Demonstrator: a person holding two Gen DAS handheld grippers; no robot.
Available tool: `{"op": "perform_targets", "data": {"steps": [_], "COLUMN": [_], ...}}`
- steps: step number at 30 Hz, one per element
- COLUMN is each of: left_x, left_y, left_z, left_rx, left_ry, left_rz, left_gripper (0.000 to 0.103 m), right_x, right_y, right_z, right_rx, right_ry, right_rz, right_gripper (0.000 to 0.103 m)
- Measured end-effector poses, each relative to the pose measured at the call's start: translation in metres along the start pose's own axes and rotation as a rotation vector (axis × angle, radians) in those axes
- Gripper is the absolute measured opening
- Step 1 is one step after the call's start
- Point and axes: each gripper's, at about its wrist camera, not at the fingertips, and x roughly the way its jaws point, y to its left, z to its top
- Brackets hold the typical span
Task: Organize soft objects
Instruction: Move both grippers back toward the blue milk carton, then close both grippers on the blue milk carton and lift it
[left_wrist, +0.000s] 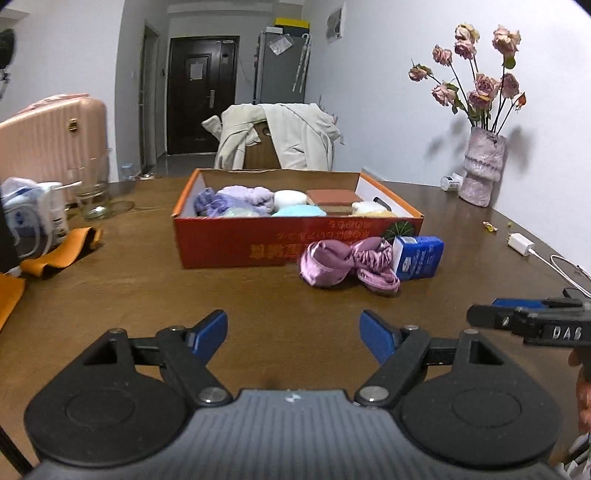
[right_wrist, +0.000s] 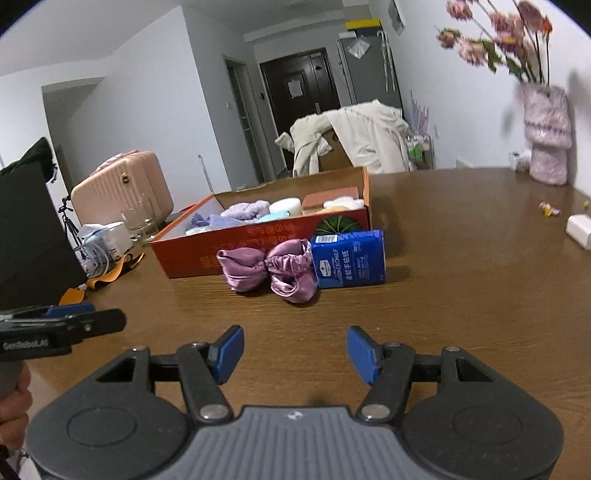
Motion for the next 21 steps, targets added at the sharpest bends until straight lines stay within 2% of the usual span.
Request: {"op": "perform_targets", "data": {"steps": [7, 10, 12, 14, 16, 19, 21], "left_x": [0.064, 0.082, 0.094, 0.108, 0.122, 0.150, 0.169], "left_y": [-0.019, -0.029, -0.040, -0.051, -0.061, -0.072, -0.075], "left_z": [0.033, 0.047, 0.055, 0.064, 0.070, 0.074, 0.073], "left_rx": [0.039, 0.023, 0.015, -0.003, -0.029, -0.055, -0.091], "left_ry": [0.002, 0.003, 0.013, 0.049, 0.059, 0.107, 0.177], "left_rz": [-0.022, -0.099, -0.166, -0.254, -0.302, -0.285, -0.284], "left_gripper": [0.080, 0.074, 0.049, 0.045, 0.045, 0.040, 0.023], "right_x": [0.042, 0.058, 0.069, 0.080, 0.090, 0.105, 0.111], "right_y": [-0.018, -0.030, -0.041, -0.055, -0.066, -0.079, -0.083], "right_z": [0.027, 0.042, 0.054, 0.067, 0.076, 0.080, 0.080], "right_rx": [0.007, 0.016, 0.044, 0.088, 0.118, 0.167, 0.176], "right_ry": [0.000, -0.015, -0.031, -0.043, -0.039, -0.010, -0.001], "right_rz": [-0.011, -0.028, -0.033, -0.015, 0.003, 0.036, 0.039], "right_gripper": [0.061, 0.061, 0.057, 0.053, 0.048, 0.040, 0.033]}}
